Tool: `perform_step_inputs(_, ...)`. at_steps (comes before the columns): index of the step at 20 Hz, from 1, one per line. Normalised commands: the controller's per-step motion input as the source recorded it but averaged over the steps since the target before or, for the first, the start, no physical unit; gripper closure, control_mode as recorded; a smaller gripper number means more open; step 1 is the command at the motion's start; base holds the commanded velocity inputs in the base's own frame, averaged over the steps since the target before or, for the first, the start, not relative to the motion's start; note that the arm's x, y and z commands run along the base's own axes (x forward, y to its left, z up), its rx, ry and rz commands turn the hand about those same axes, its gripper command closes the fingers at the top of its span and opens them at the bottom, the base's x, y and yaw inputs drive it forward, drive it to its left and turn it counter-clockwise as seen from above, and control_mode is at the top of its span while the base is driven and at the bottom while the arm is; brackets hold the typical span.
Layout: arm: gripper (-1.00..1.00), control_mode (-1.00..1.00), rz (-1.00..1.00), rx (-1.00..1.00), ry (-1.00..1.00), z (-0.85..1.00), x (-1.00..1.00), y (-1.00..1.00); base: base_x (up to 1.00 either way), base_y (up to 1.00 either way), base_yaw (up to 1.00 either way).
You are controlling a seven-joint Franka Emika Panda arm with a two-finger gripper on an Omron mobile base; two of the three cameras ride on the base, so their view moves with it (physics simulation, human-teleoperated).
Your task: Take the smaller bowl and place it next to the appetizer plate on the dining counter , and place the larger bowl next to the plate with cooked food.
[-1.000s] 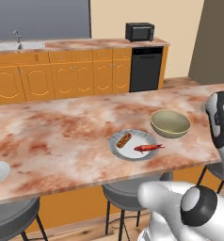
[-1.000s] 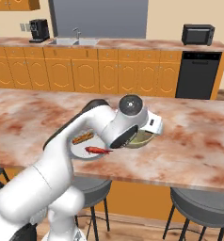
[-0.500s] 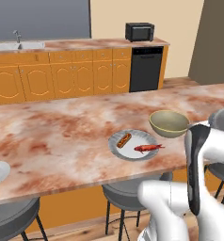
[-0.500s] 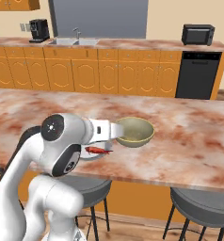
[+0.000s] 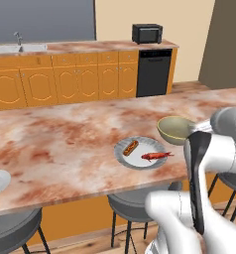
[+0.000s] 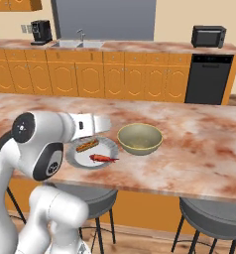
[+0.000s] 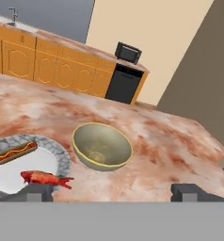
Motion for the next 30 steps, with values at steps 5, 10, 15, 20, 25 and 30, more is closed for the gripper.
perform_step_inputs(5,-1.0,-1.0,0.13,0.0,-0.11,0.61,0.0,0.06,0.0,0.0,0.0)
perform_step_inputs(10,-1.0,-1.0,0.15,0.01,-0.03,0.31,0.0,0.06,0.0,0.0,0.0)
perform_step_inputs(15,-1.0,-1.0,0.16,0.0,0.0,-0.08,0.1,0.4,0.0,0.0,0.0)
perform_step_inputs(20,-1.0,1.0,0.07,0.0,0.0,-0.11,0.03,0.29,0.02,0.0,0.0)
perform_step_inputs(25,-1.0,1.0,0.0,0.0,0.0,0.0,0.0,0.0,-0.58,0.13,0.04)
perform_step_inputs(30,-1.0,1.0,0.0,0.0,0.0,0.0,0.0,0.0,-1.0,0.42,0.11)
